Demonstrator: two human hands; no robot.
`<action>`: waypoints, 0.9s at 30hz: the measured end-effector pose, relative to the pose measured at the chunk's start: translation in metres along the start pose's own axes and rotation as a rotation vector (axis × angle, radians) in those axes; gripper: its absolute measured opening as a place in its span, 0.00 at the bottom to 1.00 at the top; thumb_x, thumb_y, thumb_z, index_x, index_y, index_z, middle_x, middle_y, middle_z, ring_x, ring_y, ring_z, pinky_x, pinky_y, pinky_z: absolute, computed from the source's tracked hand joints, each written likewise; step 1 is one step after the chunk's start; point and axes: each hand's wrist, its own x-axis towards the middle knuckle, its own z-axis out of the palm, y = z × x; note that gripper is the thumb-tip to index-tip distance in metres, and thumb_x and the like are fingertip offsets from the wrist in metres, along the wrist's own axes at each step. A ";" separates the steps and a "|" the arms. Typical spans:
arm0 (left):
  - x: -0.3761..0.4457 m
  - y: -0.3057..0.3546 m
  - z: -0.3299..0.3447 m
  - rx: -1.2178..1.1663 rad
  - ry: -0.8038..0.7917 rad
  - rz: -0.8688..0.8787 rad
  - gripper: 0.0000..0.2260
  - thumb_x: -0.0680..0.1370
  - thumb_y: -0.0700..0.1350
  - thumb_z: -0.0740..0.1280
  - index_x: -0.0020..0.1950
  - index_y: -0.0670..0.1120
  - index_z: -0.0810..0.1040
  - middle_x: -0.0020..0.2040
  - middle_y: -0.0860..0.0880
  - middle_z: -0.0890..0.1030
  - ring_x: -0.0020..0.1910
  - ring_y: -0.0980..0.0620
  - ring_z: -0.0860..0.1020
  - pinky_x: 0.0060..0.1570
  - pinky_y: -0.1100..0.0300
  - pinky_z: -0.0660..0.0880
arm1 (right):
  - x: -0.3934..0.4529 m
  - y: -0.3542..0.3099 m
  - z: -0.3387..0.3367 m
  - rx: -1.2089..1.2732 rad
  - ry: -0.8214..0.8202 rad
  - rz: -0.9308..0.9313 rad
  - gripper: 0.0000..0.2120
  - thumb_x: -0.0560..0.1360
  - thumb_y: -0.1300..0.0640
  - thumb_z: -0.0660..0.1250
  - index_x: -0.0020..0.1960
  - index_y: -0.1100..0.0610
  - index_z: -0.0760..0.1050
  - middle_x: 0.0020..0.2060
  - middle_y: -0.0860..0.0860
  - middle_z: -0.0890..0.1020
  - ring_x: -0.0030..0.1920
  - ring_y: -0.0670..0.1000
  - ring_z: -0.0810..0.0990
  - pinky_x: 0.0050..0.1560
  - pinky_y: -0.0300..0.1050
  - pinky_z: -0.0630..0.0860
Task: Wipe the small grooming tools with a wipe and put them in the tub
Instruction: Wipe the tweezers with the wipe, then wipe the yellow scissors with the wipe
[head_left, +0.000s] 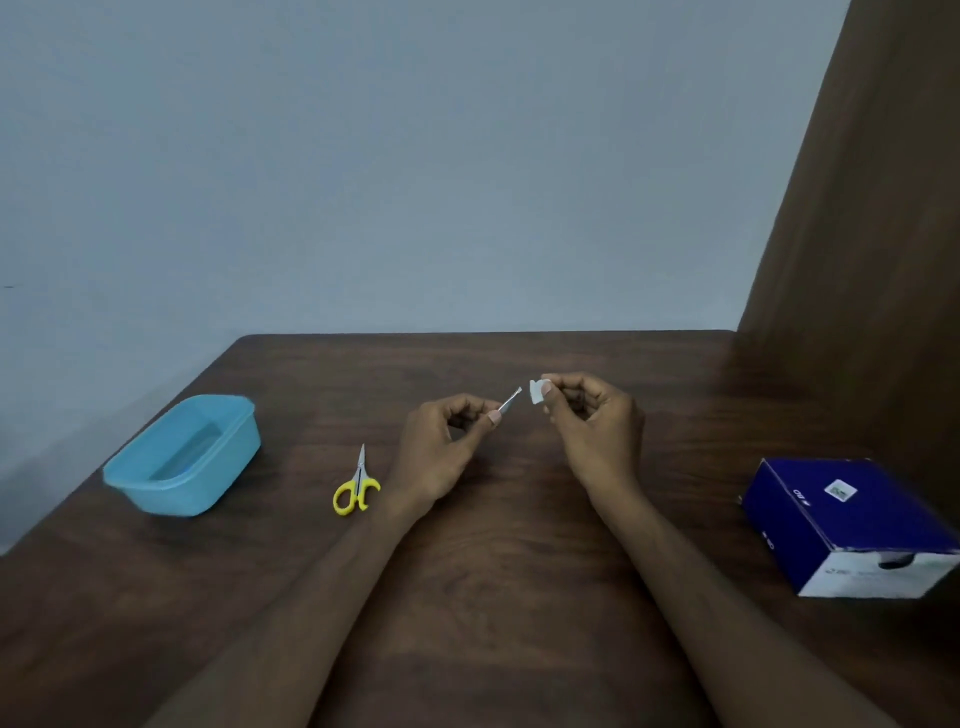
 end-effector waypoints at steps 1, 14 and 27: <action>0.000 0.001 0.000 -0.011 0.013 -0.016 0.03 0.81 0.47 0.75 0.51 0.52 0.89 0.43 0.56 0.88 0.38 0.61 0.82 0.39 0.58 0.81 | -0.001 -0.001 0.000 -0.003 -0.007 0.009 0.02 0.77 0.54 0.77 0.47 0.48 0.88 0.39 0.44 0.89 0.41 0.47 0.89 0.49 0.56 0.86; -0.030 0.027 -0.036 0.164 0.174 -0.100 0.07 0.79 0.41 0.77 0.55 0.49 0.89 0.44 0.53 0.89 0.39 0.56 0.87 0.39 0.61 0.85 | -0.021 -0.013 -0.005 -0.182 -0.331 -0.059 0.04 0.76 0.58 0.77 0.44 0.50 0.88 0.36 0.40 0.87 0.40 0.37 0.85 0.42 0.31 0.77; -0.066 0.045 -0.250 0.641 0.434 -0.453 0.02 0.75 0.51 0.78 0.44 0.56 0.88 0.44 0.56 0.88 0.48 0.55 0.85 0.56 0.54 0.83 | -0.045 -0.022 0.007 -0.244 -0.585 -0.186 0.07 0.74 0.55 0.81 0.42 0.43 0.87 0.36 0.39 0.87 0.39 0.37 0.85 0.41 0.28 0.76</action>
